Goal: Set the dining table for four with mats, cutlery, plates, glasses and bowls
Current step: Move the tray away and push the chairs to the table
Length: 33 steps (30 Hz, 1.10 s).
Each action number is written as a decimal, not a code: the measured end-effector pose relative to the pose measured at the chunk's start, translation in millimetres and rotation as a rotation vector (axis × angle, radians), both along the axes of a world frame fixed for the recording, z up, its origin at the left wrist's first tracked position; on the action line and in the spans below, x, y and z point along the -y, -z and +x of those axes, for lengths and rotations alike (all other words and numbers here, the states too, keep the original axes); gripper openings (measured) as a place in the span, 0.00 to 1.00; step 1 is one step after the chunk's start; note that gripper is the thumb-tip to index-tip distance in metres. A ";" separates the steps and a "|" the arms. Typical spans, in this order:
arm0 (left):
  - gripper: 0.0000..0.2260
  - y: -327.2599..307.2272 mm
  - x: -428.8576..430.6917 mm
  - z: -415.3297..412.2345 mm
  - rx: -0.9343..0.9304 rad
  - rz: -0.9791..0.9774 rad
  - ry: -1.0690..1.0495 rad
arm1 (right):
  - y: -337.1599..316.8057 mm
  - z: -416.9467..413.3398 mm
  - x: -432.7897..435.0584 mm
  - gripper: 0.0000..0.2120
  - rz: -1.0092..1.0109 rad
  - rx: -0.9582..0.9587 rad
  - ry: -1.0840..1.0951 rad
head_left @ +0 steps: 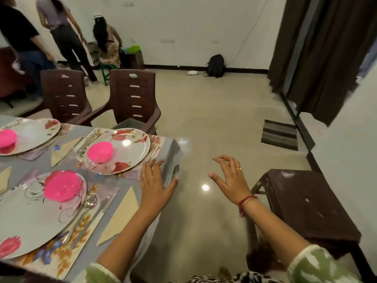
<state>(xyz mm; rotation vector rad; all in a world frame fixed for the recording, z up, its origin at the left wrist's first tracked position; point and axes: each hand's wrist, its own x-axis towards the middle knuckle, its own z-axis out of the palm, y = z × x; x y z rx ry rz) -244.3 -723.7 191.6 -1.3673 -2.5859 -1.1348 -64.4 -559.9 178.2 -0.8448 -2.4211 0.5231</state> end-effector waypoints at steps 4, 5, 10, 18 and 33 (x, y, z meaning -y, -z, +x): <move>0.37 -9.5 -77.3 -27.1 0.051 -0.008 -0.110 | -14.4 -46.4 -96.9 0.35 0.028 0.027 -0.117; 0.37 -9.6 -95.0 -37.1 0.060 -0.025 -0.154 | -16.6 -61.2 -119.8 0.35 0.025 0.032 -0.148; 0.32 2.6 -162.2 -82.3 0.100 -0.038 -0.271 | -11.1 -137.0 -200.4 0.33 0.030 0.004 -0.294; 0.29 25.3 -285.0 -211.8 0.138 -0.044 -0.466 | 0.6 -289.2 -338.6 0.32 0.033 0.033 -0.433; 0.30 46.7 -366.9 -403.8 0.285 -0.101 -0.940 | 30.8 -585.1 -462.7 0.30 -0.070 0.133 -0.881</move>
